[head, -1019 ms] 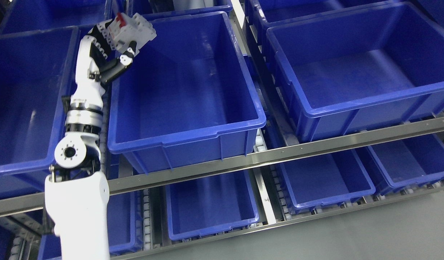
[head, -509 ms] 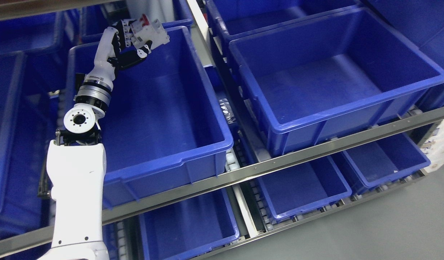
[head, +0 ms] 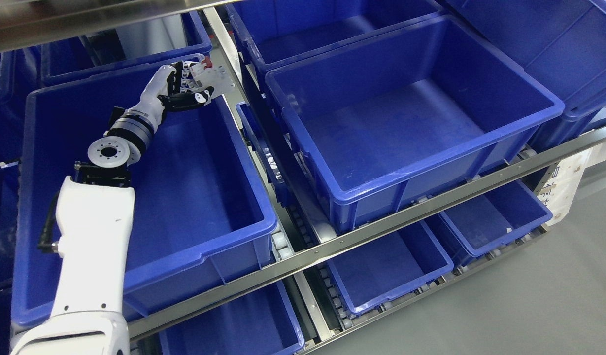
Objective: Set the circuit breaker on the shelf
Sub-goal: 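Lower the left hand with the breaker into the upper blue bin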
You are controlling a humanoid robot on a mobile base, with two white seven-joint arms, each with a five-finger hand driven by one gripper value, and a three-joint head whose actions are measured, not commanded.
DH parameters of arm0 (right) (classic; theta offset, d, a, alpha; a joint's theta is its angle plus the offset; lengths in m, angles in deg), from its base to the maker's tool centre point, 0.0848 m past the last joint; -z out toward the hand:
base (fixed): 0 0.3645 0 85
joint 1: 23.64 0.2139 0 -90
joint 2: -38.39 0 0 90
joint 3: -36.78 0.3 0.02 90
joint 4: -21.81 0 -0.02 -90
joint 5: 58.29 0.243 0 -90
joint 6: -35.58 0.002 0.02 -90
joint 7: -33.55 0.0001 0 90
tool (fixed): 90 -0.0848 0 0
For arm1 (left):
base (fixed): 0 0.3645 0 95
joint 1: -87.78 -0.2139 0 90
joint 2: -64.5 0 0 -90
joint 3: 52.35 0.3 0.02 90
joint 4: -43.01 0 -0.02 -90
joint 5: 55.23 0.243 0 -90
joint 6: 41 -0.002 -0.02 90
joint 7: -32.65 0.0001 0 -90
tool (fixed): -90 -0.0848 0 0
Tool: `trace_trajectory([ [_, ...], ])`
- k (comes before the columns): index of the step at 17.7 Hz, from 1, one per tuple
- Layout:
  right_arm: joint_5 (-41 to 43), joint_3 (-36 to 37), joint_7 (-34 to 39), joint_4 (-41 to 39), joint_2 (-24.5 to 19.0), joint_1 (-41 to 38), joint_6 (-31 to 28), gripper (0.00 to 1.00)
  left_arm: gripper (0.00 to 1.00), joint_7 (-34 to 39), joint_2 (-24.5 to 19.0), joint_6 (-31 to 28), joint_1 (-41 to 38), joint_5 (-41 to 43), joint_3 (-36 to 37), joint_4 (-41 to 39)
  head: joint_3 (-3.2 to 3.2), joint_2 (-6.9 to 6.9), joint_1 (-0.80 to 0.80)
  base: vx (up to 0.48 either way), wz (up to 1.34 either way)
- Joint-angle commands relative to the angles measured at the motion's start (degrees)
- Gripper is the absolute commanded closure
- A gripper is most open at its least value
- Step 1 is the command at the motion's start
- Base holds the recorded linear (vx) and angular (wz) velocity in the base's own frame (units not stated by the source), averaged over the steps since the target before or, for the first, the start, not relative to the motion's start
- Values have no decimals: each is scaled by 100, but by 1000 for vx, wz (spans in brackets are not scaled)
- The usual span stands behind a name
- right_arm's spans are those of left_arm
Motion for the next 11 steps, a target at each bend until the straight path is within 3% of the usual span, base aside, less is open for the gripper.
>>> trace_trajectory([
  [1,0,0,-36,1,100,1,3,0,94,-59,-615,-134,259,33,-148,305,0,0,0,51,-112],
  [5,0,0,-36,1,100,2,3,0,94,-138,-641,-450,865,6,-342,129,0,0,0,14,-9],
  [8,0,0,-36,1,100,-7,3,0,94,-734,-842,-511,928,32,-272,-38,0,0,0,0,0],
  [11,0,0,-36,1,100,-7,3,0,94,-1629,-1876,-556,613,103,577,-47,0,0,0,-3,-7],
])
